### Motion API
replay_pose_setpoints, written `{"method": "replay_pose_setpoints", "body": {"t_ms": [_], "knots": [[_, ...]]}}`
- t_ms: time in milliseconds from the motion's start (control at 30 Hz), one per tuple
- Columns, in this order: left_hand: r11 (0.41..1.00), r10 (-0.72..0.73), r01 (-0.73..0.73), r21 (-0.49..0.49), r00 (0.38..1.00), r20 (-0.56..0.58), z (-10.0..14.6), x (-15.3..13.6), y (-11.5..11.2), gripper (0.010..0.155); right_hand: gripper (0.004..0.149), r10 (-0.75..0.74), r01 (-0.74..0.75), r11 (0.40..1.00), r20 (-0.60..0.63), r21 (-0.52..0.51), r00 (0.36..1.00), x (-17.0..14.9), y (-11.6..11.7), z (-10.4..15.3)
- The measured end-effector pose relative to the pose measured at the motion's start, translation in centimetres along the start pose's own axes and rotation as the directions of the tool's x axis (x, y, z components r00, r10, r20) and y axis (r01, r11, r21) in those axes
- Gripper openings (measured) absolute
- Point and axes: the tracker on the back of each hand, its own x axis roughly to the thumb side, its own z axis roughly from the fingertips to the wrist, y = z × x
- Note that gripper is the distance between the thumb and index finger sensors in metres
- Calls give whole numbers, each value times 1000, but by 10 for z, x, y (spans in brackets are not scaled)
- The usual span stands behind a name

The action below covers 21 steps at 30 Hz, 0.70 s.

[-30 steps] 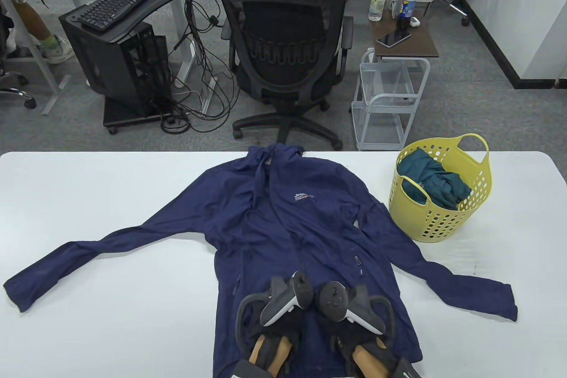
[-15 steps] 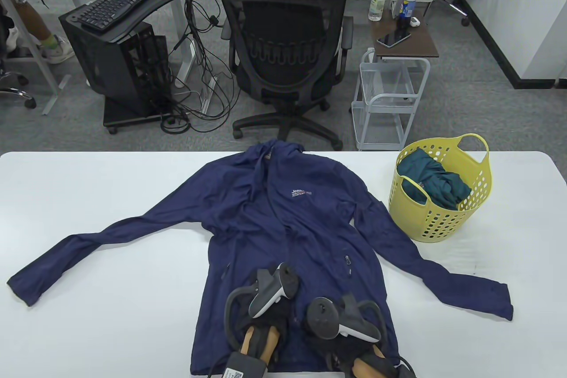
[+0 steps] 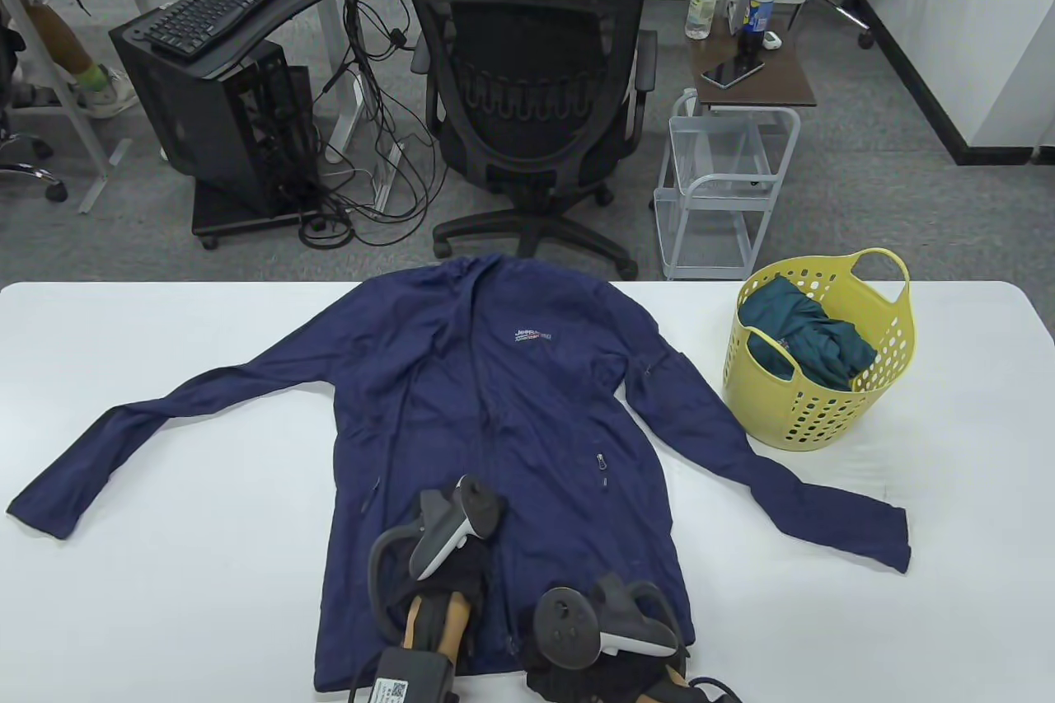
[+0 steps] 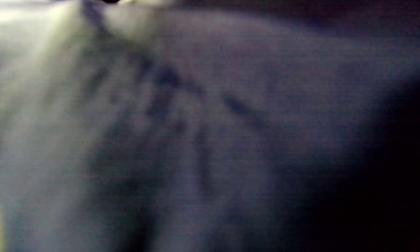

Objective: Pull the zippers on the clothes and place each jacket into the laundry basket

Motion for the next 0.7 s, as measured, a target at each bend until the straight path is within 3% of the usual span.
{"method": "replay_pose_setpoints", "body": {"t_ms": [33, 167, 233, 300, 433, 700], "knots": [[1000, -18, 18, -14, 1000, -15, -2, -3, 0, 54, 43, -5, 4, 999, 10, 36, 1000, 2, 1, 2], [1000, -7, 7, -14, 1000, -11, -2, -7, 0, 54, 44, -29, 29, 999, 21, 16, 999, 4, 2, 3], [1000, -19, 19, -10, 1000, 1, 0, -5, 0, 54, 45, -33, 34, 999, 25, -36, 999, 0, -2, 3], [1000, -2, 2, -4, 1000, 20, 5, -2, 3, 53, 45, -71, 69, 985, -8, -161, 997, -10, -12, 7], [996, -1, 7, -86, 998, 68, 17, 10, 7, 52, 45, -123, 92, 946, -79, -310, 989, -39, -29, 18], [961, -98, 139, -237, 980, 175, 52, 48, 8, 49, 47, -294, 165, 884, -245, -438, 924, -105, -38, 35]]}}
